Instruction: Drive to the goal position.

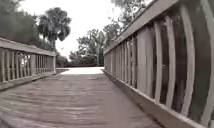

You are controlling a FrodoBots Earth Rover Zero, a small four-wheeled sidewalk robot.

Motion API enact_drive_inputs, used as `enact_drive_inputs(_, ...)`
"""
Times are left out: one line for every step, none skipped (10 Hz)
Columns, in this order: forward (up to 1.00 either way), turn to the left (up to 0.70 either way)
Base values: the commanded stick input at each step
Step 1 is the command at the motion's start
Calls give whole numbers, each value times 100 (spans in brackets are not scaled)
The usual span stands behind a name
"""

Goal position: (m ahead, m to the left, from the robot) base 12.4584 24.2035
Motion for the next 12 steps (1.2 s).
enact_drive_inputs(85, 3)
enact_drive_inputs(85, 34)
enact_drive_inputs(85, 34)
enact_drive_inputs(85, 34)
enact_drive_inputs(85, 34)
enact_drive_inputs(85, 34)
enact_drive_inputs(85, 34)
enact_drive_inputs(85, 34)
enact_drive_inputs(85, 34)
enact_drive_inputs(85, 34)
enact_drive_inputs(85, 34)
enact_drive_inputs(85, 34)
